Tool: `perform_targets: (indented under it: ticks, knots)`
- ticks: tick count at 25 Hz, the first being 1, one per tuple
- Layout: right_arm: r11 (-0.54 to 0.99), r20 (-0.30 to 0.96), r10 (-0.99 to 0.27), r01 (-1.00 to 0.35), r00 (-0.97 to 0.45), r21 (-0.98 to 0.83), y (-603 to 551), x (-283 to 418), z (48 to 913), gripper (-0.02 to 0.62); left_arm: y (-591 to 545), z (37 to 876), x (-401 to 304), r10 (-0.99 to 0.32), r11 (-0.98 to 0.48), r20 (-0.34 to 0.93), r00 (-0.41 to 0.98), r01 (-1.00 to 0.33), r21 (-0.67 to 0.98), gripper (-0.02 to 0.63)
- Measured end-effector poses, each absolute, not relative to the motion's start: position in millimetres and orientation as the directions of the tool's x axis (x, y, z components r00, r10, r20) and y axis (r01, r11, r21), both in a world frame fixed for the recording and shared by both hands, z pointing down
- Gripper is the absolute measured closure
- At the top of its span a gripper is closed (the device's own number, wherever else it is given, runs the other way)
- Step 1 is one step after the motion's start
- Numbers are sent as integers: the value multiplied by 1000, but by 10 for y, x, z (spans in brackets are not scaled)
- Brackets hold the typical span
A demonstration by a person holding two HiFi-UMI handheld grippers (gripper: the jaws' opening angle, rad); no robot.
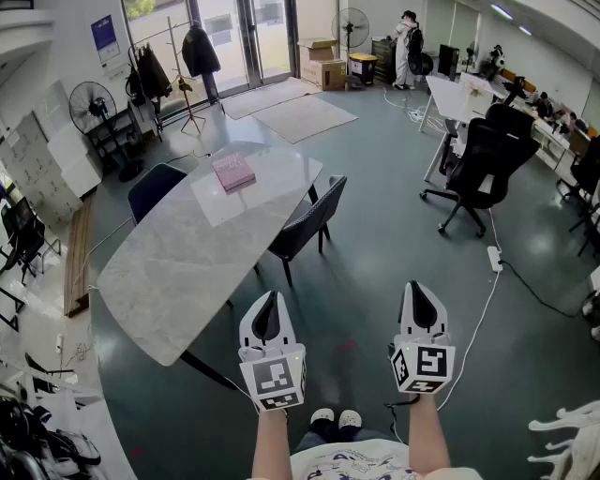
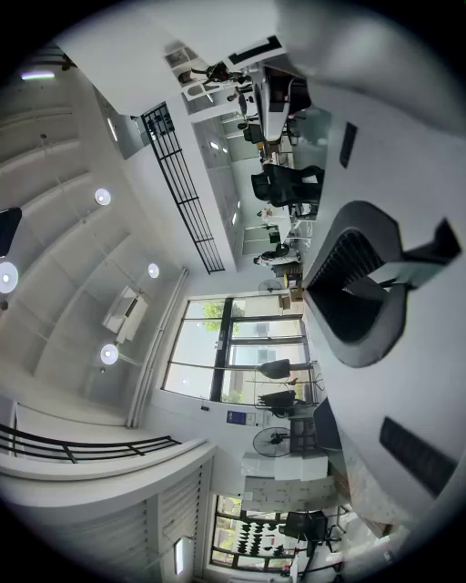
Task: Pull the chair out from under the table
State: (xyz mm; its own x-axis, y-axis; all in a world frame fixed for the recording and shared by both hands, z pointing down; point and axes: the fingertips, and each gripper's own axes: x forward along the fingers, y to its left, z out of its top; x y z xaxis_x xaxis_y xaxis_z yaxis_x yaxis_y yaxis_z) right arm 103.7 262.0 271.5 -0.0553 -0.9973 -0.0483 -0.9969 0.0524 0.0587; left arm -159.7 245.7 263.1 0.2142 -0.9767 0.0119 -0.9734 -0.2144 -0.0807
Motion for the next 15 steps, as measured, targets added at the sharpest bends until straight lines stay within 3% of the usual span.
perform_targets:
  ticks: [15]
  knots:
    - [39,-58,-997,-998,-42,57,2470,890,2769,588,2242,2719,-1702,-971,-241,16,240,-969,-59,591]
